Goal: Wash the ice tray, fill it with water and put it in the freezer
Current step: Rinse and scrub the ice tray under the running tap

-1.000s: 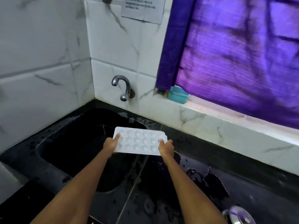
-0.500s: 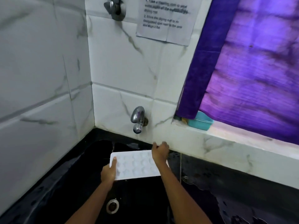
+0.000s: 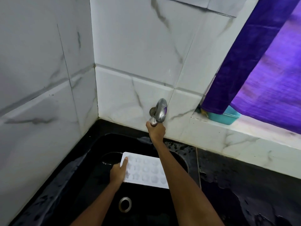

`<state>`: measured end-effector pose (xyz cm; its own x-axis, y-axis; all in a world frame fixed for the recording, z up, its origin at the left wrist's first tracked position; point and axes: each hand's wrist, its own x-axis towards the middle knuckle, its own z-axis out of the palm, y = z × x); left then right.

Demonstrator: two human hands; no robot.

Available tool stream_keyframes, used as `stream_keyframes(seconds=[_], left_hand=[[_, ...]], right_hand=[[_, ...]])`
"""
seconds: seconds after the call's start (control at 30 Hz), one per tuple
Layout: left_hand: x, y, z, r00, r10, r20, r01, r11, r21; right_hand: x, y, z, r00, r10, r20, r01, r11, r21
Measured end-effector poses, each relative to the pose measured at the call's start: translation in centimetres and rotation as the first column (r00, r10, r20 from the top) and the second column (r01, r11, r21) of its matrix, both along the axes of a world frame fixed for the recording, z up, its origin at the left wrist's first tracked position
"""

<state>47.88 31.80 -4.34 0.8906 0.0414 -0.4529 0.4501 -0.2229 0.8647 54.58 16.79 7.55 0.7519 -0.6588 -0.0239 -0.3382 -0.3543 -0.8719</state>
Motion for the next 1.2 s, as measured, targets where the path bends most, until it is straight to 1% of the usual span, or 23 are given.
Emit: stream_keyframes(seconds=[0.17, 0.23, 0.3, 0.4, 0.5, 0.53, 0.57, 0.6, 0.63, 0.7, 0.77, 0.8, 0.83, 0.87, 0.9, 0.93, 0.97, 1.0, 1.03, 1.07, 1.1, 1.13, 1.2], left_hand=[[0.0, -0.1, 0.2, 0.999, -0.043, -0.012, 0.043, 0.999, -0.007], [0.0, 0.0, 0.4, 0.999, -0.050, -0.002, 0.050, 0.999, -0.004], [0.1, 0.2, 0.4, 0.999, -0.051, 0.005, 0.051, 0.999, 0.008], [0.0, 0.6, 0.5, 0.999, -0.051, 0.014, 0.051, 0.999, 0.008], [-0.3, 0.6, 0.9, 0.998, -0.054, 0.022, 0.054, 0.999, 0.008], [-0.5, 0.5, 1.2, 0.998, -0.063, 0.023, 0.062, 0.998, 0.007], [-0.7, 0.3, 1.5, 0.997, -0.071, 0.021, 0.071, 0.997, 0.009], [-0.9, 0.2, 1.8, 0.997, -0.075, 0.017, 0.075, 0.997, 0.012], [-1.1, -0.1, 2.2, 0.996, -0.084, 0.017, 0.083, 0.996, 0.019], [-1.5, -0.7, 3.1, 0.995, -0.097, 0.025, 0.097, 0.995, 0.029], [-1.6, -1.4, 4.0, 0.995, -0.095, 0.034, 0.094, 0.995, 0.038], [-1.7, -1.8, 4.5, 0.995, -0.092, 0.039, 0.091, 0.995, 0.033], [-1.8, -2.2, 4.9, 0.995, -0.095, 0.042, 0.094, 0.995, 0.023], [-1.7, -2.7, 5.4, 0.994, -0.102, 0.048, 0.102, 0.995, 0.014], [-1.7, -3.3, 5.8, 0.992, -0.109, 0.060, 0.109, 0.994, 0.013], [-1.7, -3.7, 6.2, 0.991, -0.113, 0.075, 0.112, 0.994, 0.018], [-1.6, -4.1, 6.7, 0.989, -0.109, 0.097, 0.106, 0.994, 0.030], [-1.4, -4.4, 7.1, 0.987, -0.102, 0.121, 0.097, 0.994, 0.047], [-1.2, -4.6, 7.6, 0.986, -0.095, 0.140, 0.088, 0.995, 0.056], [-0.9, -4.8, 8.0, 0.984, -0.091, 0.153, 0.084, 0.995, 0.051], [-0.7, -5.0, 8.4, 0.982, -0.101, 0.162, 0.094, 0.994, 0.049], [-0.7, -5.3, 8.6, 0.977, -0.123, 0.172, 0.115, 0.992, 0.056], [-0.7, -5.5, 9.1, 0.971, -0.160, 0.179, 0.146, 0.985, 0.089]], right_hand=[[-0.3, 0.6, -0.2, 1.000, 0.010, -0.017, -0.013, 0.980, -0.198], [-0.5, 0.7, 0.0, 1.000, 0.004, -0.023, -0.009, 0.975, -0.223], [-0.7, 0.6, 0.6, 1.000, 0.008, -0.026, -0.012, 0.983, -0.181], [-1.7, 0.8, 0.7, 0.999, -0.025, -0.027, 0.026, 0.999, 0.023], [-3.6, 1.7, -0.9, 0.992, -0.104, -0.071, 0.117, 0.968, 0.222], [-4.5, 2.0, -1.4, 0.987, -0.132, -0.093, 0.155, 0.933, 0.324], [-5.5, 2.2, -1.8, 0.981, -0.150, -0.120, 0.189, 0.865, 0.464], [-6.4, 2.5, -2.1, 0.981, -0.133, -0.143, 0.193, 0.767, 0.612], [-7.2, 2.6, -2.4, 0.982, -0.106, -0.153, 0.184, 0.685, 0.705], [-8.1, 2.6, -2.0, 0.986, -0.050, -0.156, 0.153, 0.626, 0.765], [-8.3, 2.6, -0.7, 0.994, -0.027, -0.110, 0.102, 0.630, 0.769], [-8.2, 2.4, -0.2, 0.996, -0.044, -0.079, 0.088, 0.655, 0.750], [-8.3, 2.2, 0.2, 0.998, -0.038, -0.045, 0.058, 0.704, 0.708], [-8.3, 1.9, 0.4, 1.000, 0.000, -0.018, 0.011, 0.795, 0.606], [-8.5, 1.7, 0.4, 0.999, 0.052, 0.004, -0.049, 0.896, 0.442], [-8.9, 1.8, 0.2, 0.988, 0.153, -0.004, -0.150, 0.971, 0.187], [-9.3, 1.9, -0.3, 0.959, 0.276, -0.063, -0.281, 0.957, -0.078], [-10.0, 2.3, -0.8, 0.909, 0.375, -0.182, -0.414, 0.866, -0.280], [-10.6, 2.5, -1.4, 0.852, 0.398, -0.340, -0.519, 0.727, -0.450], [-10.9, 2.5, -2.1, 0.854, 0.339, -0.396, -0.520, 0.601, -0.607], [-11.1, 2.8, -2.4, 0.858, 0.310, -0.409, -0.513, 0.514, -0.687], [-11.2, 2.8, -2.0, 0.862, 0.291, -0.415, -0.507, 0.520, -0.687], [-10.8, 2.3, -0.9, 0.879, 0.305, -0.367, -0.477, 0.545, -0.690]])
